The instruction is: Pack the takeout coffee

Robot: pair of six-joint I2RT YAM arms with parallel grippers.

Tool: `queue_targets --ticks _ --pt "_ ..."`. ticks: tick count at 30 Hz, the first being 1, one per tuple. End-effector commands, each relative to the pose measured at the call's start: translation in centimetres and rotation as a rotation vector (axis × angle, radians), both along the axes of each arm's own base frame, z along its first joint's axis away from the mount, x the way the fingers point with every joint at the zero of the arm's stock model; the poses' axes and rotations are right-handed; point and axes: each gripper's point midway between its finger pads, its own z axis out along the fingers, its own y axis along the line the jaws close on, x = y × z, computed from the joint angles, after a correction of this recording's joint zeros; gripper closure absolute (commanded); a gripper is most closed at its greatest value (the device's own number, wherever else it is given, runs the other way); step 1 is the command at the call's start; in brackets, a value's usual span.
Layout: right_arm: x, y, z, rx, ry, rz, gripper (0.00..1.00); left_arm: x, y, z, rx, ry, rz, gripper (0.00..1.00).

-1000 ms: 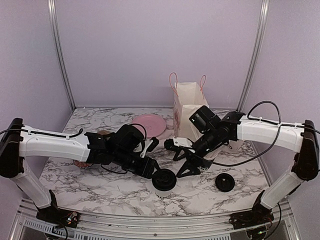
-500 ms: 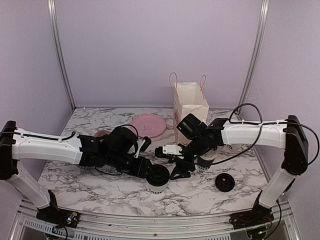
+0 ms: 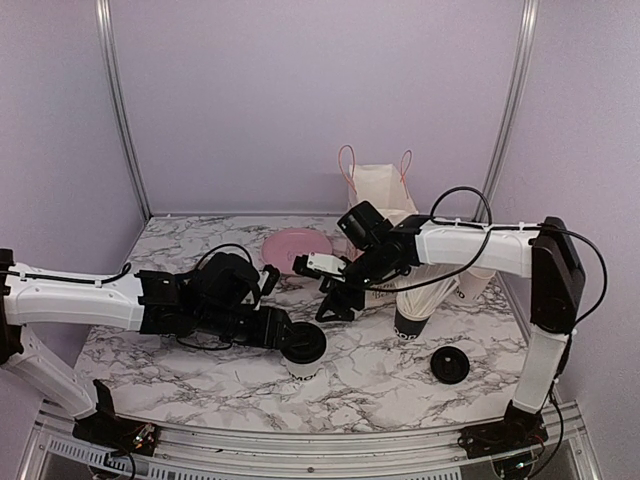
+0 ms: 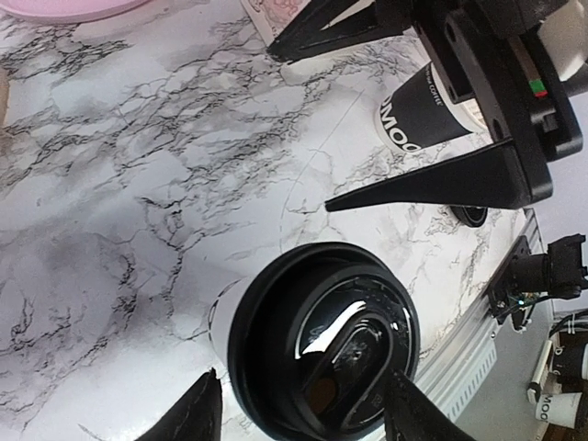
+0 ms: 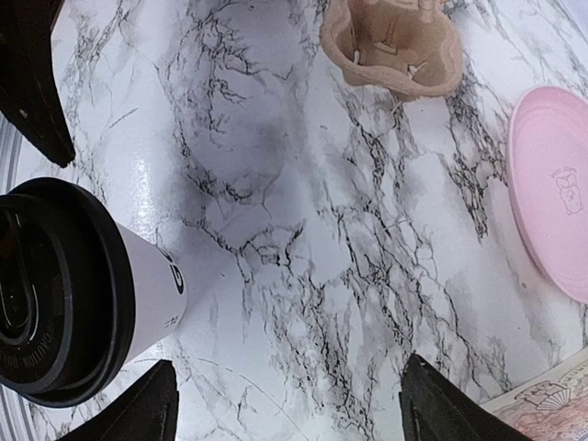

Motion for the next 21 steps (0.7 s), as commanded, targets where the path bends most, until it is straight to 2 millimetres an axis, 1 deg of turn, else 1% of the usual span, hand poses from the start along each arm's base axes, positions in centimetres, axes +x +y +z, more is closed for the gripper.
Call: queue_targets --ticks 1,3,6,8,9,10,11,12,13,14,16,19,20,21 --pt "1.2 -0.3 1.2 0.008 -0.012 -0.039 0.2 0.3 2.2 -0.4 0.071 -0.015 0.065 0.38" --pt "1.2 -0.7 1.8 0.008 -0.012 -0.047 0.2 0.3 2.2 0.4 0.054 -0.027 0.061 0.38" --pt "0.7 -1.4 3.4 0.017 -0.021 -0.054 0.2 -0.3 1.9 2.2 0.004 -0.041 0.024 0.38" --pt "0.2 -1.6 5.1 0.05 -0.02 -0.062 0.21 -0.7 2.5 3.4 -0.041 -0.038 0.047 0.38" --pt "-0.1 -1.6 5.6 0.065 0.001 -0.066 0.21 -0.7 2.9 3.7 -0.055 -0.034 0.068 0.39" --pt "-0.5 -1.8 6.3 0.089 0.033 -0.066 0.21 -0.7 3.5 3.7 -0.062 -0.032 0.095 0.42" --pt "-1.2 -1.7 6.4 0.104 0.078 -0.055 0.23 -0.7 4.1 3.7 -0.071 -0.025 0.122 0.47" --pt "-2.0 -1.7 6.3 0.113 0.131 -0.042 0.25 -0.7 4.5 3.7 -0.085 -0.013 0.144 0.54" --pt "-2.7 -1.6 6.0 0.114 0.183 -0.034 0.29 -0.7 4.8 3.6 -0.102 -0.001 0.163 0.59" --pt "-3.3 -1.6 5.4 0.109 0.236 -0.028 0.33 -0.8 4.6 3.5 -0.13 0.017 0.167 0.64" --pt "-4.5 -1.5 4.2 0.102 0.337 -0.018 0.42 -1.3 3.6 3.5 -0.208 0.056 0.14 0.72" --pt "-4.8 -1.4 2.4 0.076 0.401 -0.038 0.48 -1.6 2.3 2.7 -0.259 0.115 0.123 0.76" --pt "-4.7 -1.4 2.0 0.068 0.408 -0.044 0.49 -1.6 2.2 2.3 -0.259 0.125 0.121 0.76" --pt "-4.6 -1.4 1.8 0.064 0.412 -0.047 0.49 -1.5 1.7 2.4 -0.282 0.122 0.117 0.76"
